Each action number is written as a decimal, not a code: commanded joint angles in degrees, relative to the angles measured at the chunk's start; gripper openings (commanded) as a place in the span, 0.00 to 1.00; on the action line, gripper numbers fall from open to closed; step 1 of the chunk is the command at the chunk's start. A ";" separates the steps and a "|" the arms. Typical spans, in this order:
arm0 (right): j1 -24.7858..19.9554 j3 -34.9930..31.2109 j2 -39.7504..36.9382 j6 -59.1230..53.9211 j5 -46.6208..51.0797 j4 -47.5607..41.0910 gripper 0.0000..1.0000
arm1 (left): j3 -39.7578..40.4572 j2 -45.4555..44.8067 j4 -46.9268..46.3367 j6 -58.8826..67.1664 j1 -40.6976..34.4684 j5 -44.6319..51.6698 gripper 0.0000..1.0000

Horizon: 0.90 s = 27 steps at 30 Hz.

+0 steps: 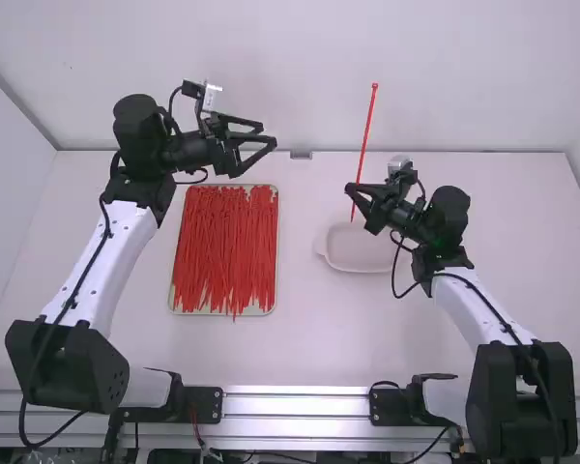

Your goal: Fasten the cable tie

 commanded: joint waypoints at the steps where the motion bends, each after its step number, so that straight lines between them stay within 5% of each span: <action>1: 0.11 1.49 0.02 -2.62 5.90 -1.70 0.00 | 1.07 -0.15 -1.90 2.99 0.59 -8.00 0.99; 7: 0.00 1.46 0.02 -3.65 15.67 -6.71 0.00 | 1.07 -0.15 -8.35 2.99 0.59 -19.74 0.99; 14: 1.31 1.46 0.02 -1.11 24.37 -10.60 0.00 | 4.96 -0.15 -14.84 3.10 -0.15 -21.62 0.99; 27: 12.07 3.98 0.00 -1.46 47.34 -15.65 0.00 | 16.39 -0.15 -30.51 7.96 -7.15 -35.23 0.99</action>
